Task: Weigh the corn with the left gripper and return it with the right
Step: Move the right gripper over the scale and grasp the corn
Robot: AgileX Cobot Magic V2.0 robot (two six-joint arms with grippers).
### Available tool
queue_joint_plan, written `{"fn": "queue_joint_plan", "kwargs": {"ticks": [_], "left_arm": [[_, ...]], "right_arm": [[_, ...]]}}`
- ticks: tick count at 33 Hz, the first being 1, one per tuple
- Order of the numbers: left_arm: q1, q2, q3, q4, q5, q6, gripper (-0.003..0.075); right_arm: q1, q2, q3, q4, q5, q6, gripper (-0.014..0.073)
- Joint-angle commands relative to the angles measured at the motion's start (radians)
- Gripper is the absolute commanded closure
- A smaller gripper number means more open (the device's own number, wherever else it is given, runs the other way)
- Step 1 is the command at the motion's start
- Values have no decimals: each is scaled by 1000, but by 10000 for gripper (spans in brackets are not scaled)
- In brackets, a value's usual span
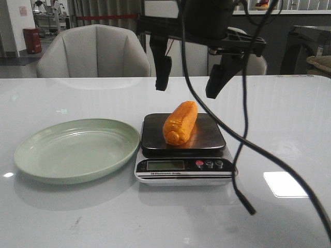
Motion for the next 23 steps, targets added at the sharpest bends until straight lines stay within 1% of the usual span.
{"fn": "queue_joint_plan", "kwargs": {"ticks": [1, 6, 13, 15, 18, 23], "left_arm": [[-5, 3, -22, -8, -72, -2, 606], [-5, -4, -22, -8, -72, -2, 606], [-5, -21, -20, -8, -74, -2, 606], [-5, -21, -20, -8, -76, -2, 606], [-5, -21, -20, -8, -76, -2, 606], [-5, -21, -20, -8, -76, -2, 606]], "right_arm": [[14, 3, -90, -55, 37, 39, -1], [26, 84, -163, -82, 78, 92, -1], [26, 154, -213, -112, 133, 138, 0], [26, 169, -223, -115, 137, 139, 21], [25, 186, -235, -115, 127, 140, 113], [23, 201, -243, -109, 111, 141, 334]]}}
